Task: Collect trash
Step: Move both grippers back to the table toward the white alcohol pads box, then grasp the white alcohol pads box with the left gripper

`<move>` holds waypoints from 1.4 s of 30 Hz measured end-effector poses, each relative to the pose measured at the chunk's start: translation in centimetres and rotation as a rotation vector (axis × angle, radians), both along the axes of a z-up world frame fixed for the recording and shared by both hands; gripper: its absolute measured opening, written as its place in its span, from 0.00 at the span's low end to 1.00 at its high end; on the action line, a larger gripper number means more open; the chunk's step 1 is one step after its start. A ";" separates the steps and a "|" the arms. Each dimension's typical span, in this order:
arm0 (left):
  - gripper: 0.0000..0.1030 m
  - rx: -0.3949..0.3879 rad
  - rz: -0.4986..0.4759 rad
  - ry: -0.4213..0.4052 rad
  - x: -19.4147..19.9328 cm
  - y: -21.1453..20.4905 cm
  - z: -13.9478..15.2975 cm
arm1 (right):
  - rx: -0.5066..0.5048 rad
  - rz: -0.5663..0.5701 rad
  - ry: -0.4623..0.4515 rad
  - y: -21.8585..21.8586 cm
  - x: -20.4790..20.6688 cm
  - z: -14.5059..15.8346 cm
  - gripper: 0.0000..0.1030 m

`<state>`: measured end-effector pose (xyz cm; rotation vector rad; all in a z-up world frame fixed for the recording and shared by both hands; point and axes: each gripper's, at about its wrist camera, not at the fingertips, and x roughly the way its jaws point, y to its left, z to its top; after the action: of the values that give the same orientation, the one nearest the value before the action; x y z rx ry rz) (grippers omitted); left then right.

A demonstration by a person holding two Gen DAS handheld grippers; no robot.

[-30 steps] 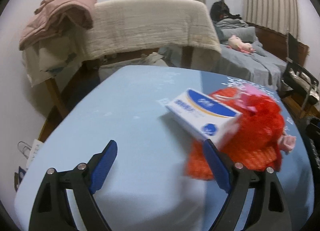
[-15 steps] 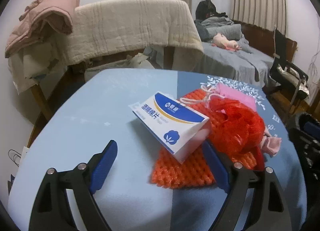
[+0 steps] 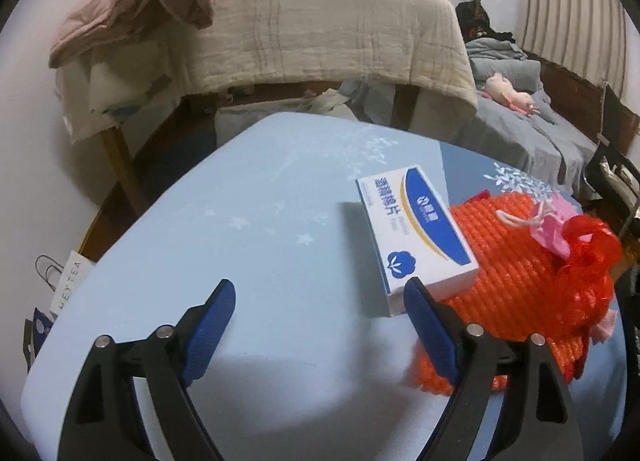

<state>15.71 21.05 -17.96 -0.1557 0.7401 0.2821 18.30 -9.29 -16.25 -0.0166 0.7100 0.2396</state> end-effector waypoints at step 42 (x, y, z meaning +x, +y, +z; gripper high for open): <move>0.56 -0.034 -0.136 0.022 -0.5 -0.3 1.0 | 0.080 0.181 -0.050 5.9 -0.8 2.2 0.93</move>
<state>15.21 20.74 -16.98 -0.1336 0.7741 0.1427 17.50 -3.39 -14.00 -0.0106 0.6490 0.4399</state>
